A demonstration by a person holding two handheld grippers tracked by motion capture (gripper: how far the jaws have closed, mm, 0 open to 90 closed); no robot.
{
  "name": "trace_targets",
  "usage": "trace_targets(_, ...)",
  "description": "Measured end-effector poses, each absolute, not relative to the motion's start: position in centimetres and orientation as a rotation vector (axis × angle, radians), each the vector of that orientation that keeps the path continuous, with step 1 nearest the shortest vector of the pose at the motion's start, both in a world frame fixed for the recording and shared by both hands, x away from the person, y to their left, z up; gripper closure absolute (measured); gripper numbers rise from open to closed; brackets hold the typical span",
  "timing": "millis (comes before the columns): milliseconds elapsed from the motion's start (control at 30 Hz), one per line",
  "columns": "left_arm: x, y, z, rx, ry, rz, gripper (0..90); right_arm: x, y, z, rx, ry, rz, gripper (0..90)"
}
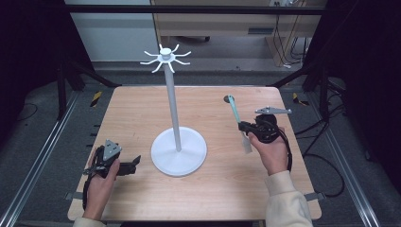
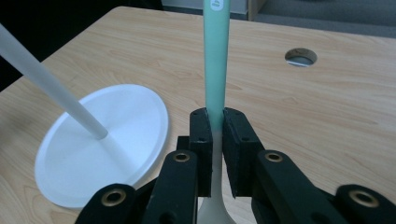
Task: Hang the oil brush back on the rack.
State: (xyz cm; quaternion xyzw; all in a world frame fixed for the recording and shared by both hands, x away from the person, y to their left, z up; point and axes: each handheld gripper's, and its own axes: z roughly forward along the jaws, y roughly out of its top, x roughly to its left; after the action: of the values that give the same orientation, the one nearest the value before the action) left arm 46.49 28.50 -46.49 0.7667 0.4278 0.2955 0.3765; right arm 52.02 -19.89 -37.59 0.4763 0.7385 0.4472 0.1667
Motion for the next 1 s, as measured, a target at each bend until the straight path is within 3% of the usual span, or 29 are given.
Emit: trace_targets(1000,47.2,28.6,-46.6,1.962,1.099,0.764,2.3,49.6,-17.8,-33.4,1.151,2.009,1.511,82.6)
